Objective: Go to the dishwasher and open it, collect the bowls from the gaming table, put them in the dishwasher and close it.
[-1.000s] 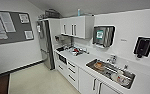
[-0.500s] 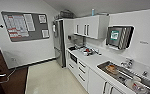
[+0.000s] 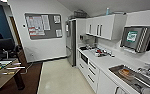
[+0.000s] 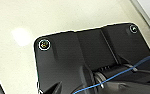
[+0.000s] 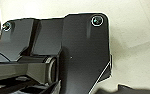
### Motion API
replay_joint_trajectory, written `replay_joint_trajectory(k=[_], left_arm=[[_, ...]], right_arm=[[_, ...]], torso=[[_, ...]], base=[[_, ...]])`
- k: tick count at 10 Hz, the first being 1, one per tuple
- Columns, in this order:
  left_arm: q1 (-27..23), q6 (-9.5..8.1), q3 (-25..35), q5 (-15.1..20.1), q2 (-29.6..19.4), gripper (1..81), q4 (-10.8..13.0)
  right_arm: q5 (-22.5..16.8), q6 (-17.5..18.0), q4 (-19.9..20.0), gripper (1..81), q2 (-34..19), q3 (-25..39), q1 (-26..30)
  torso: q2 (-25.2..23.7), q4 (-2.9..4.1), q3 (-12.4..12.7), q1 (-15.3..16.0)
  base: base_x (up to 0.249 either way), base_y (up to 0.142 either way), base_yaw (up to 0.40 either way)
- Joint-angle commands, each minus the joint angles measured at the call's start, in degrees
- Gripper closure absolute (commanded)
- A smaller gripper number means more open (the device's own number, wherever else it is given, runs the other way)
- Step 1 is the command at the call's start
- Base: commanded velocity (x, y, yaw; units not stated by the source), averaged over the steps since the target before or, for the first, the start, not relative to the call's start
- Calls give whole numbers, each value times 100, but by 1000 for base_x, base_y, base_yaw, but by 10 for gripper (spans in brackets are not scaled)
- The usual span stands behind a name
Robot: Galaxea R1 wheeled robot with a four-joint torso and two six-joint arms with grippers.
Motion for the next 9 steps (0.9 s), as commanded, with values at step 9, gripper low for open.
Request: replay_joint_trajectory(k=[9], left_arm=[[-198, 20, 900, 245, -661, 10, 112]], right_arm=[[-270, -35, -185, 10, -1145, 2141, 103]], torso=[[0, 0, 0, 0]], base=[[0, 0, 368]])
